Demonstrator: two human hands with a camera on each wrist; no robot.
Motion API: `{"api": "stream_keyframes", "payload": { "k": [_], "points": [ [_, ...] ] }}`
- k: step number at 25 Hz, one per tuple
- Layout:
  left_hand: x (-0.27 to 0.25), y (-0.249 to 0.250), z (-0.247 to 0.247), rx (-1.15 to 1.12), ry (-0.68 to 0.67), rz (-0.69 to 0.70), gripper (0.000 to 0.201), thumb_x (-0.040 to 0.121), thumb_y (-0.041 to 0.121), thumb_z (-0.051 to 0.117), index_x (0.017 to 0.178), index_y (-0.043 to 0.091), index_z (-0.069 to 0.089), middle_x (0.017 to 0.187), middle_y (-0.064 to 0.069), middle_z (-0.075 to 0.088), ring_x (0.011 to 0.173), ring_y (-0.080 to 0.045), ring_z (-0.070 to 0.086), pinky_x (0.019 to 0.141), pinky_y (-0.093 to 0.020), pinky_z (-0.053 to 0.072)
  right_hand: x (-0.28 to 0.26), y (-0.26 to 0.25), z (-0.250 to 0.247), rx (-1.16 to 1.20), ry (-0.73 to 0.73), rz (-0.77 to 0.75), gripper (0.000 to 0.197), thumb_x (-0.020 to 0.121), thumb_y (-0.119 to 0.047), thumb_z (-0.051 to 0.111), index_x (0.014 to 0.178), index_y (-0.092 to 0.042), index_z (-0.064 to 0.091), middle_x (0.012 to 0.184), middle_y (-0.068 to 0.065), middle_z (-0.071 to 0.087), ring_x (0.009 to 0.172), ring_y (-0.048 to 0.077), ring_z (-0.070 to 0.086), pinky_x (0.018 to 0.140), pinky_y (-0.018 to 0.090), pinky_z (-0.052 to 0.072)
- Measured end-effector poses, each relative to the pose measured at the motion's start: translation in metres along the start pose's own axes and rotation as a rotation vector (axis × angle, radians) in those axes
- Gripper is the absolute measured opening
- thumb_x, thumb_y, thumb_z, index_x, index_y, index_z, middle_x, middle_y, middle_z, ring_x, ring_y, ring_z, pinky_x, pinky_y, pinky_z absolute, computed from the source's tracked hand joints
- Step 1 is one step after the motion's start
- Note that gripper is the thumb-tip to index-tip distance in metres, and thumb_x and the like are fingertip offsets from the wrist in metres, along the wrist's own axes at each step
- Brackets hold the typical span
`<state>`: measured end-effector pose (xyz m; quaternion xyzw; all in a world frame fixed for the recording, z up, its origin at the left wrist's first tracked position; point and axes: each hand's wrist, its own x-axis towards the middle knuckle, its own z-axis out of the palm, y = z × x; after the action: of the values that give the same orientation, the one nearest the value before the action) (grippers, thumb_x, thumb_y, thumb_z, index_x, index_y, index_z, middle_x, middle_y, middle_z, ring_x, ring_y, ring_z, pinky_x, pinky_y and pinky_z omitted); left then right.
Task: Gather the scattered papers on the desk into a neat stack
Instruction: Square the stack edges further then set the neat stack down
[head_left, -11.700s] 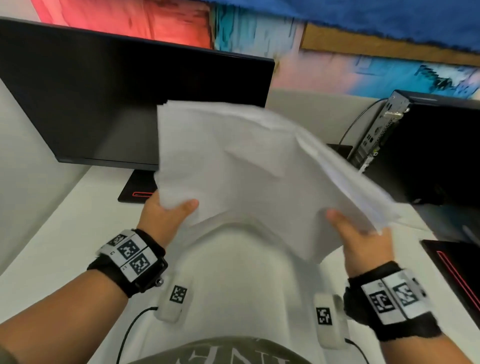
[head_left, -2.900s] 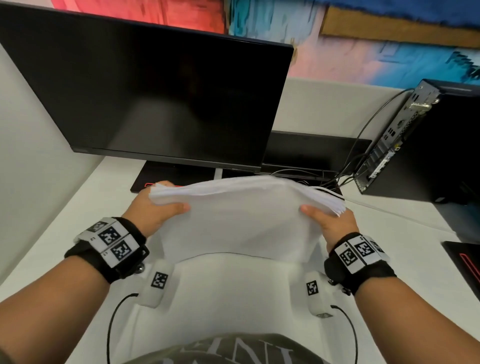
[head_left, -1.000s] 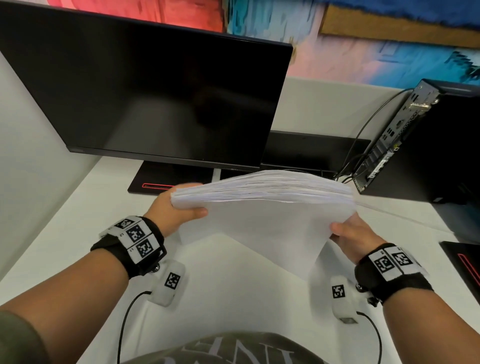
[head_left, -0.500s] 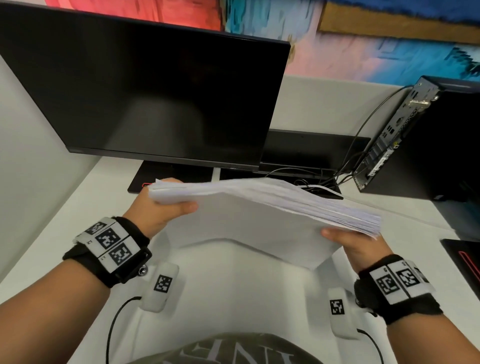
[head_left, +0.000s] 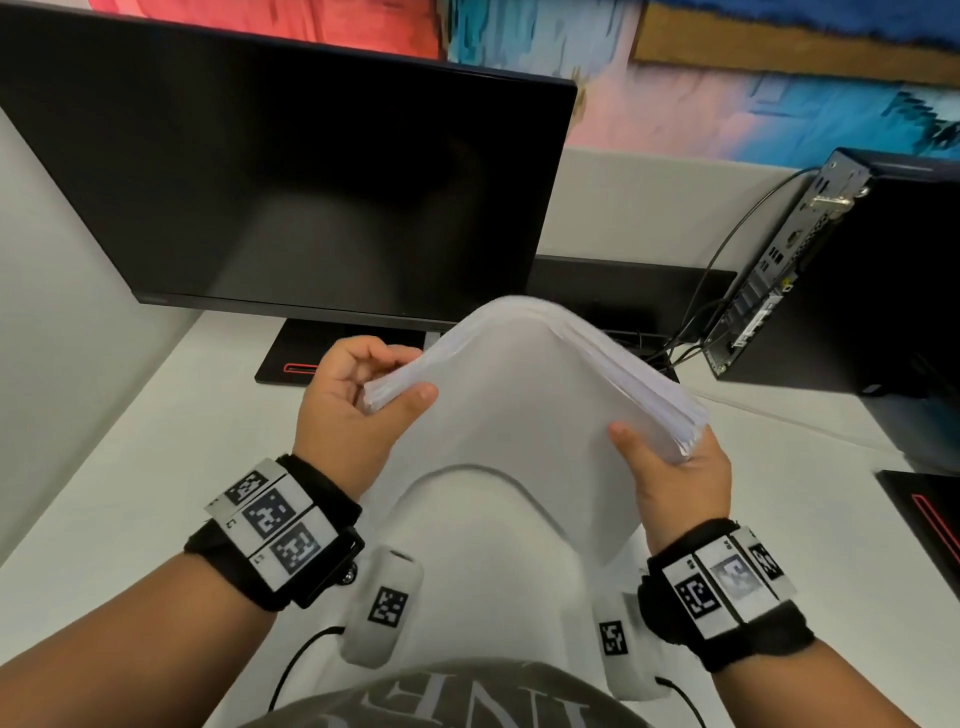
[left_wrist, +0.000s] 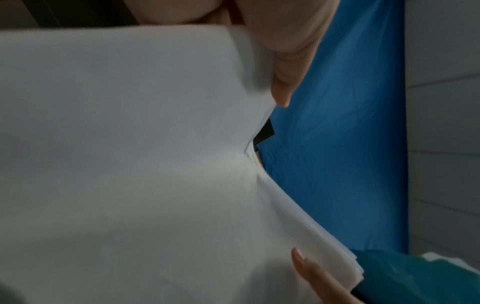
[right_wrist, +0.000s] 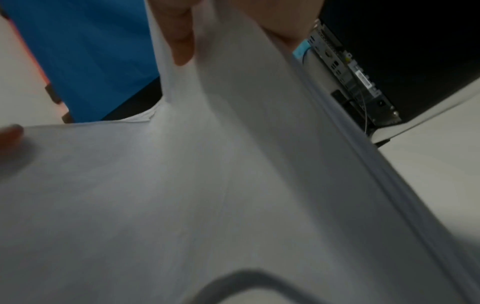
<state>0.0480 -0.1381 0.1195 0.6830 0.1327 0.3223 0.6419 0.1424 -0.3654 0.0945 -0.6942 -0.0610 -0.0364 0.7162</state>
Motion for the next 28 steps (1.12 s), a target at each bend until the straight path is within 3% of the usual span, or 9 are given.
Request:
{"api": "stream_keyframes", "payload": {
  "k": [4,8,11,15,17,20,23,25,28],
  "points": [
    [-0.003,-0.014,-0.005,0.094,-0.046,-0.068,0.043,0.075,0.004,0.070,0.095,0.036,0.052,0.098,0.004,0.066,0.095,-0.014,0.064,0.088,-0.032,0.051,0.002,0.000,-0.004,-0.081,0.006,0.056,0.023,0.075,-0.014,0.073,0.072,-0.030,0.057,0.072,-0.005,0.056,0.069,0.015,0.052,0.067,0.030,0.045],
    [0.002,-0.011,-0.010,0.248,-0.028,-0.026,0.033,0.081,0.006,0.063,0.085,0.038,0.062,0.091,0.014,0.067,0.085,0.000,0.062,0.076,-0.022,0.050,0.014,-0.005,-0.007,-0.026,0.022,0.123,0.012,0.071,-0.039,0.063,0.065,-0.030,0.063,0.075,-0.006,0.060,0.078,0.016,0.055,0.077,0.034,0.044],
    [0.010,-0.009,-0.016,0.301,-0.017,-0.023,0.033,0.082,0.008,0.062,0.084,0.041,0.062,0.092,0.016,0.067,0.086,0.004,0.061,0.079,-0.020,0.048,0.024,-0.004,-0.011,-0.045,0.019,0.146,0.010,0.081,-0.029,0.065,0.071,-0.027,0.063,0.078,-0.007,0.061,0.078,0.014,0.056,0.076,0.030,0.044],
    [0.030,-0.004,-0.025,0.420,0.003,-0.076,0.028,0.082,0.012,0.063,0.097,0.035,0.057,0.099,0.015,0.064,0.096,0.002,0.061,0.090,-0.025,0.046,0.030,-0.004,-0.016,-0.118,-0.111,0.166,0.023,0.070,-0.011,0.077,0.080,-0.029,0.066,0.086,-0.002,0.068,0.084,0.021,0.065,0.076,0.033,0.054],
    [0.039,0.007,-0.026,0.738,0.036,-0.019,0.057,0.075,0.021,0.071,0.126,0.028,0.045,0.125,0.004,0.056,0.121,-0.017,0.050,0.104,-0.035,0.038,0.029,-0.009,-0.015,-0.186,-0.088,0.133,0.022,0.070,-0.012,0.078,0.073,-0.031,0.066,0.081,-0.004,0.069,0.084,0.022,0.066,0.079,0.033,0.053],
    [0.036,0.038,0.001,1.110,-0.180,0.291,0.096,0.064,0.040,0.076,0.142,0.027,0.022,0.149,0.002,0.032,0.139,-0.019,0.027,0.115,-0.045,0.015,0.017,-0.029,0.004,-0.295,-0.224,-0.083,0.027,0.073,-0.013,0.075,0.065,-0.037,0.065,0.066,-0.020,0.067,0.074,-0.002,0.063,0.071,0.016,0.047],
    [0.024,0.058,0.035,1.273,-0.481,0.448,0.059,0.072,0.045,0.065,0.126,0.034,0.044,0.122,0.008,0.059,0.121,-0.016,0.050,0.106,-0.037,0.025,0.002,-0.057,0.025,-0.486,-0.312,-0.478,0.013,0.073,-0.019,0.073,0.067,-0.031,0.071,0.063,-0.028,0.061,0.076,-0.007,0.059,0.070,0.002,0.041],
    [0.025,0.066,0.039,1.289,-0.591,0.420,0.014,0.080,0.041,0.056,0.089,0.031,0.058,0.083,0.010,0.062,0.088,-0.018,0.060,0.078,-0.030,0.041,-0.003,-0.074,0.029,-0.435,-0.324,-0.585,0.010,0.072,-0.018,0.072,0.077,-0.027,0.073,0.073,-0.027,0.061,0.078,-0.002,0.061,0.071,0.004,0.043],
    [0.027,0.075,0.029,1.132,-0.617,0.348,0.023,0.080,0.036,0.061,0.062,0.024,0.053,0.059,0.008,0.054,0.063,-0.013,0.053,0.060,-0.027,0.042,0.003,-0.096,0.019,-0.423,-0.404,-0.502,0.020,0.071,-0.017,0.077,0.080,-0.033,0.069,0.071,-0.021,0.066,0.074,0.001,0.062,0.068,0.012,0.048]
  ]
}}
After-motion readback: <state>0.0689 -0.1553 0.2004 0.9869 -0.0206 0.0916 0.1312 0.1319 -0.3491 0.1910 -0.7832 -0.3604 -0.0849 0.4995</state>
